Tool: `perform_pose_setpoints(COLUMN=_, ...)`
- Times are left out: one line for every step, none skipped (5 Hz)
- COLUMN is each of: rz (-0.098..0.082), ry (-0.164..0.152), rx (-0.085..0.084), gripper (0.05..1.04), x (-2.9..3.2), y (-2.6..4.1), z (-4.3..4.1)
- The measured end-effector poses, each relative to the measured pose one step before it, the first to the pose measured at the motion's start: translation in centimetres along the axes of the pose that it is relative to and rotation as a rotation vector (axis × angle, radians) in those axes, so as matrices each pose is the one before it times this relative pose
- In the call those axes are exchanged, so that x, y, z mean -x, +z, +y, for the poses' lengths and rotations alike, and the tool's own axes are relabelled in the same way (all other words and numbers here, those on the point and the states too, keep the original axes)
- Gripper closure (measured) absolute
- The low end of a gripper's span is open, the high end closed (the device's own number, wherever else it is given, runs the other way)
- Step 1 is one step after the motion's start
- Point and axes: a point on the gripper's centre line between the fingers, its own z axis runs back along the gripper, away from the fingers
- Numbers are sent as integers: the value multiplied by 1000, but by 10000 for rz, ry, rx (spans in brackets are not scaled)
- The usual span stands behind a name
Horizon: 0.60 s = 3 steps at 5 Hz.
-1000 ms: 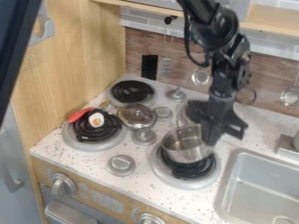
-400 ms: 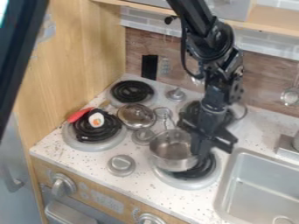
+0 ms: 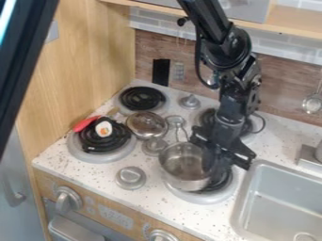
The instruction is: Move the silver bowl to the bottom right burner
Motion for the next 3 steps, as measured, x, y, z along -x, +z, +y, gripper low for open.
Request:
perform_pose_setpoints(rz=95, ry=-198, rx=-12, gripper=287, x=219, y=100, z=-536)
perform_pose_setpoints(rz=-360, ry=222, rx=-87, gripper=68, x=135, y=2660, z=315)
perform_pose_setpoints(rz=-217, ry=280, rx=212, gripper=75, x=470, y=1960, z=10)
